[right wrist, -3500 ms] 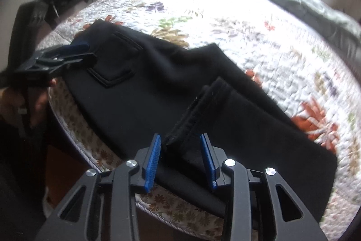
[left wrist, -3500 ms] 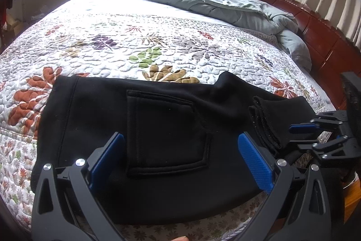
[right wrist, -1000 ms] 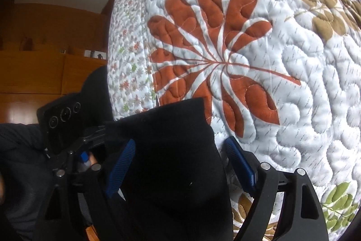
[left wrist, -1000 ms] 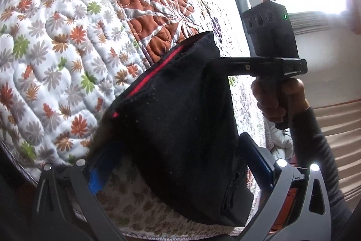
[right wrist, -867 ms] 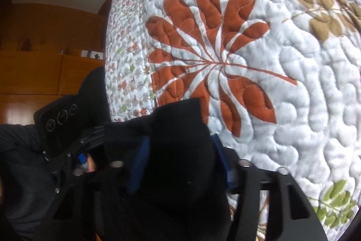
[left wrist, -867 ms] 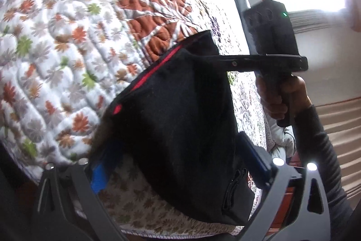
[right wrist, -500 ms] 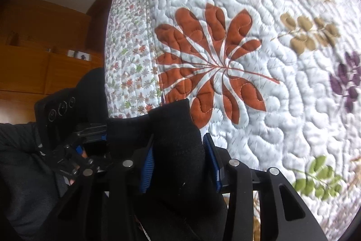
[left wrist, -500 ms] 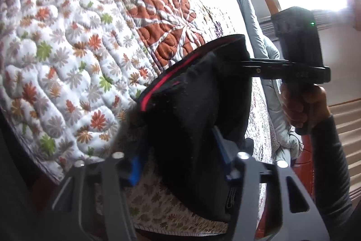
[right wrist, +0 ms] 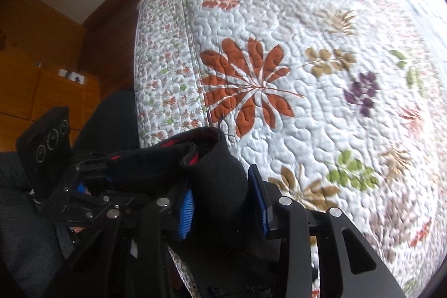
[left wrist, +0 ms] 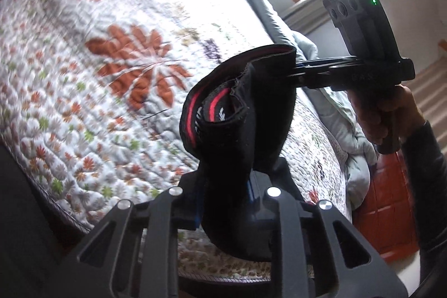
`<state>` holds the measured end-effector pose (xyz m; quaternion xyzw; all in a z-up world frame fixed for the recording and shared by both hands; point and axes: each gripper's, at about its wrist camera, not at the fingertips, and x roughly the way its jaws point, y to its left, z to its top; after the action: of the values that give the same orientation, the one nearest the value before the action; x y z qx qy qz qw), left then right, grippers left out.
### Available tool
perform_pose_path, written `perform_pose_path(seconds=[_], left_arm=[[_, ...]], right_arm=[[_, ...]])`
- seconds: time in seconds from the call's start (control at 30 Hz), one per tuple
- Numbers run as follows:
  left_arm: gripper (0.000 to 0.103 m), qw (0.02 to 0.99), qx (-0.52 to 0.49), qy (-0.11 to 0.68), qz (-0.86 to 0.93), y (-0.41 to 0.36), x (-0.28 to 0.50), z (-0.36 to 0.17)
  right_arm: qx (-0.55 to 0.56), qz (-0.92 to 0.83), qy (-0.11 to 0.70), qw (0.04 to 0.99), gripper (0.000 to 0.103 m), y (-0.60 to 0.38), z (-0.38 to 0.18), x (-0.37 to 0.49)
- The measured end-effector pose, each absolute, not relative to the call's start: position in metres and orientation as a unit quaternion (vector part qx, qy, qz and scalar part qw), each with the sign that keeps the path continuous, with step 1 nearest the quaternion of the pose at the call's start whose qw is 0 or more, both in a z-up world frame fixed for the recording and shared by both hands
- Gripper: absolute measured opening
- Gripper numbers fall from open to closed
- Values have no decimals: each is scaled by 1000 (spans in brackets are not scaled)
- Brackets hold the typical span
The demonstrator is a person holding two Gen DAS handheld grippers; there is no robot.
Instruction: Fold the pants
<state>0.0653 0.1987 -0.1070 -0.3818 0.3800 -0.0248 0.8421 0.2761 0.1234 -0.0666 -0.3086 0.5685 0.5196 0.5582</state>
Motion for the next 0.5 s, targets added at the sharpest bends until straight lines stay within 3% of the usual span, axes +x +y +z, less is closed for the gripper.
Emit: perform_pose_path(seconds=[0.5], left_arm=[[19, 885, -291, 353, -83, 140, 61, -46]], right_arm=[[-311, 469, 521, 642, 30, 42, 16, 245]])
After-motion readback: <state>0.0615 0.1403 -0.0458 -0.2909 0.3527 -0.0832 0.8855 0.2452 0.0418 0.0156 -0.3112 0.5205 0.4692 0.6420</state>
